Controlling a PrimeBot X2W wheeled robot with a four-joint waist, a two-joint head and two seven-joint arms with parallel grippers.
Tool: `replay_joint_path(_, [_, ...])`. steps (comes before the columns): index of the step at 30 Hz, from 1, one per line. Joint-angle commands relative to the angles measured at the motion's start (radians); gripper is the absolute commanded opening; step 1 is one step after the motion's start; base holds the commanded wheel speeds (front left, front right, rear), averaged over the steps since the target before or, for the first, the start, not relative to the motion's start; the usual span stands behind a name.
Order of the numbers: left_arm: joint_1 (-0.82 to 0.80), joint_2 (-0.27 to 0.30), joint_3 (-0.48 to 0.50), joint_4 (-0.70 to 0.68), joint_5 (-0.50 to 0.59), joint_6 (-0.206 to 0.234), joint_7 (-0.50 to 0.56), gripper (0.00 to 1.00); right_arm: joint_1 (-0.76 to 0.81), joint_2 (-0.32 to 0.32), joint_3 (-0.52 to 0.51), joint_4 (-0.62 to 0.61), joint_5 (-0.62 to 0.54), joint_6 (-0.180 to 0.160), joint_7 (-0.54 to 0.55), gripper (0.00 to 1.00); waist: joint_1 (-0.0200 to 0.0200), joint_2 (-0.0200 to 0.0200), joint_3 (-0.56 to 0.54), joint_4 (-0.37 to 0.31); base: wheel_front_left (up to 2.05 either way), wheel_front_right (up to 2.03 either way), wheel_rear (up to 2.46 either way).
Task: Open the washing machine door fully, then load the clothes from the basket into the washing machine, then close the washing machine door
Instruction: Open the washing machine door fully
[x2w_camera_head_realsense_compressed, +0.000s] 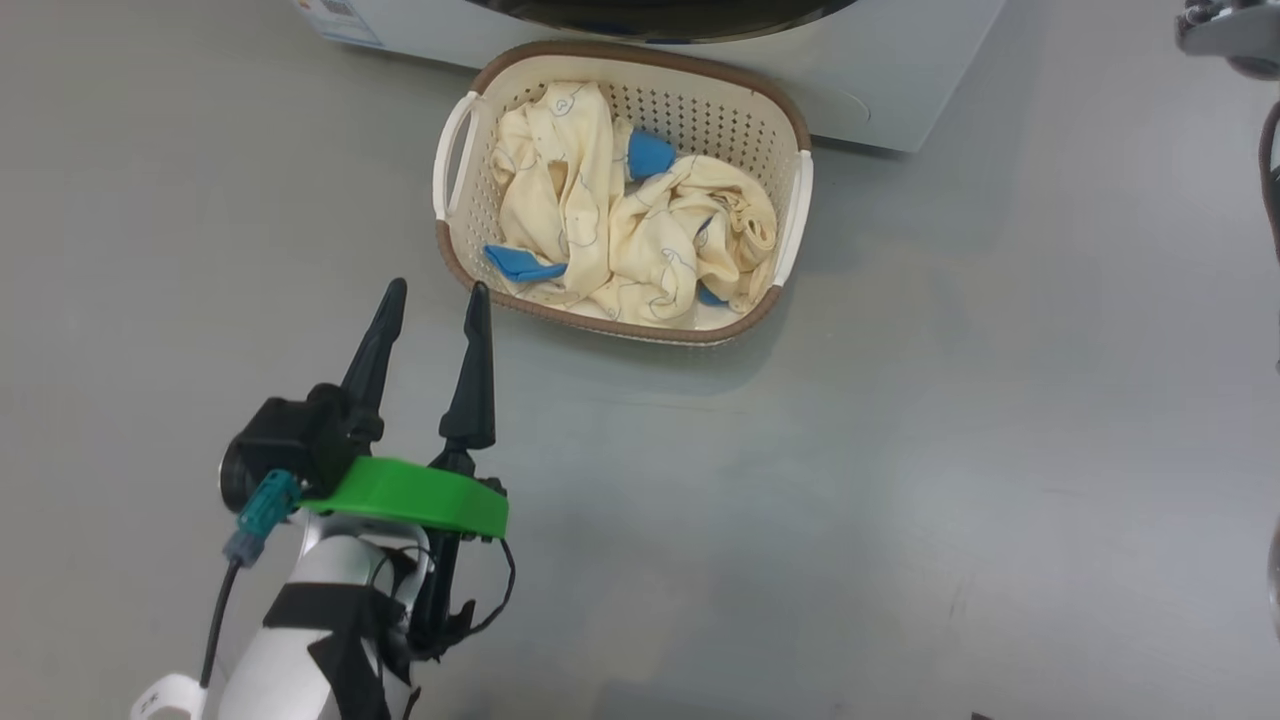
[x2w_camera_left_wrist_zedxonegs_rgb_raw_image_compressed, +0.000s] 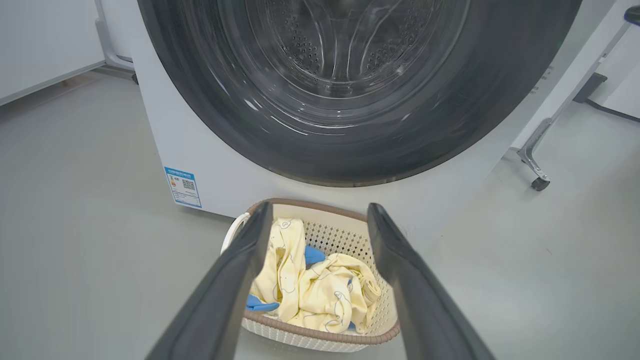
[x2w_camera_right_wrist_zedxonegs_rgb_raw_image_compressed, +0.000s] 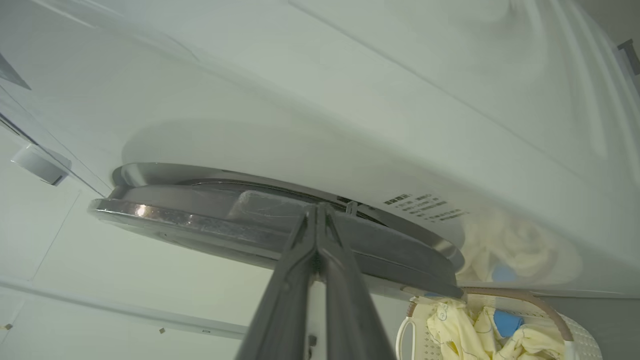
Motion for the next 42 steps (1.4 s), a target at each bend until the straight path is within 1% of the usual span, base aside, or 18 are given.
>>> replay_joint_path(1, [-0.021, 0.014, 0.029, -0.029, -0.010, 0.000, -0.007, 1.00, -0.047, 0.018, 0.014, -0.026, 0.007, -0.003, 0.013, 0.00, -0.0001, 0.0000, 0.010, 0.011, 0.00, 0.00, 0.00])
replay_joint_path(8, [-0.038, 0.013, 0.010, -0.030, -0.041, 0.000, -0.007, 1.00, -0.138, 0.035, 0.050, 0.051, 0.001, -0.003, 0.058, 0.00, -0.0001, 0.0000, 0.030, 0.044, 0.00, 0.00, 0.00])
replay_joint_path(14, [-0.039, 0.013, 0.001, -0.030, -0.064, 0.000, -0.007, 1.00, -0.207, 0.051, 0.031, 0.147, 0.028, -0.003, 0.074, 0.00, -0.0001, 0.0000, 0.039, 0.072, 0.00, 0.00, 0.00])
replay_joint_path(20, [-0.036, 0.013, 0.003, -0.032, -0.072, 0.000, -0.007, 1.00, -0.255, 0.052, 0.030, 0.200, 0.033, -0.003, 0.080, 0.00, -0.0001, 0.0000, 0.047, 0.091, 0.00, 0.00, 0.00])
replay_joint_path(30, [-0.035, 0.013, 0.002, -0.034, -0.075, 0.000, -0.007, 1.00, -0.299, 0.052, 0.010, 0.279, 0.076, -0.003, 0.121, 0.00, -0.0001, 0.0000, 0.057, 0.098, 0.00, 0.00, 0.00])
replay_joint_path(42, [-0.036, 0.013, -0.005, -0.032, -0.076, 0.000, -0.007, 1.00, -0.303, 0.056, 0.012, 0.331, 0.106, -0.003, 0.174, 0.00, -0.0001, 0.0000, 0.045, 0.100, 0.00, 0.00, 0.00])
